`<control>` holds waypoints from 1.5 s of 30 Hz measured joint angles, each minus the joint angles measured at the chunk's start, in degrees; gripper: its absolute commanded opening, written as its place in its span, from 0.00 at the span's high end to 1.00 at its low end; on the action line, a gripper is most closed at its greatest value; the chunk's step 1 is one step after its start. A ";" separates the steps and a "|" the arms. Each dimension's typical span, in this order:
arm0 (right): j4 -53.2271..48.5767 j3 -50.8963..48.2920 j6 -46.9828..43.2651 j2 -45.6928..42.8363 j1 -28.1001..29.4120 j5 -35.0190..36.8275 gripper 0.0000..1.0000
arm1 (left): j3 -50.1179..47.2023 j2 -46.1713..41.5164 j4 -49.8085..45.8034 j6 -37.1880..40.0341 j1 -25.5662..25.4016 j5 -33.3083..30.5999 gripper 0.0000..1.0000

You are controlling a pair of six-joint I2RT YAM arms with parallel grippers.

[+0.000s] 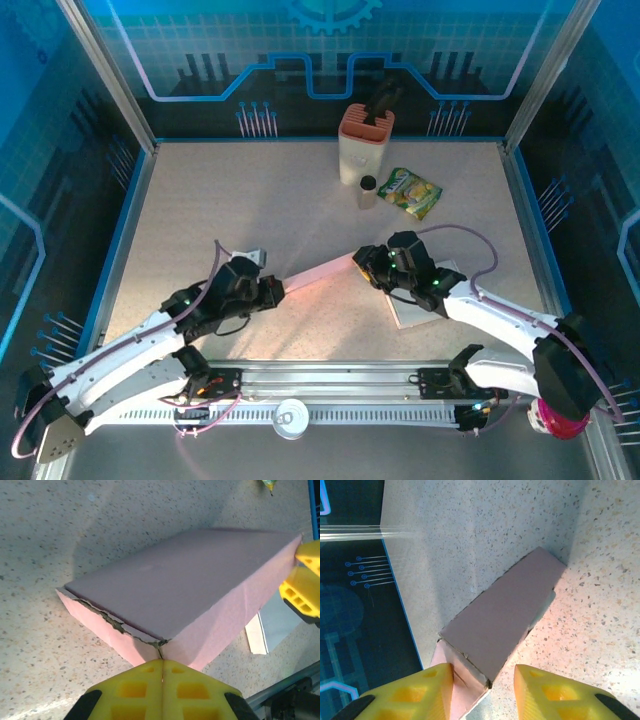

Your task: Fold the paper box

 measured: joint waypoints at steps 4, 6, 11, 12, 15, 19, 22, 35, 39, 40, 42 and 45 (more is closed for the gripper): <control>0.02 -4.31 -0.83 1.01 0.70 -1.73 0.62 | -3.43 3.54 1.77 -2.03 -4.09 -2.64 0.98; -1.60 -6.58 -1.14 2.16 0.79 -2.34 0.62 | -5.51 6.43 1.86 -2.78 -4.46 -3.41 0.97; -2.89 -6.64 -2.43 3.52 0.76 -3.39 0.61 | -6.10 8.76 2.01 -3.48 -4.52 -4.79 0.90; -3.23 -6.25 -3.02 3.52 0.79 -3.43 0.59 | -5.92 8.57 1.97 -3.50 -4.55 -5.25 0.89; -5.49 -3.76 -5.66 2.64 0.79 -3.32 0.45 | -4.66 6.86 0.50 -3.28 -4.55 -6.62 0.77; -9.53 0.57 -13.16 -2.80 0.61 -1.55 0.00 | -1.95 2.47 -1.68 -2.36 -3.58 -8.09 0.51; -12.63 3.43 -21.35 -9.40 -1.42 0.57 0.00 | -0.83 -1.07 -1.81 -0.90 3.19 -5.01 0.15; -21.86 -1.42 -50.45 -31.06 -21.24 26.91 0.00 | 0.07 1.01 0.70 9.55 34.51 6.34 0.01; -8.28 -14.95 -59.17 -32.96 -24.02 32.94 0.00 | 0.11 2.40 1.20 12.79 34.64 -6.03 0.01; -3.78 -18.34 -61.46 -32.00 -24.30 34.14 0.00 | -0.17 2.21 1.99 13.73 34.64 -9.42 0.01; 3.96 -22.25 -65.66 -27.12 -24.87 35.19 0.00 | -2.51 1.03 5.90 16.46 34.71 -15.56 0.01; 16.63 -23.10 -70.97 -14.64 -26.03 34.64 0.00 | -6.97 -0.70 11.89 22.05 35.56 -19.78 0.01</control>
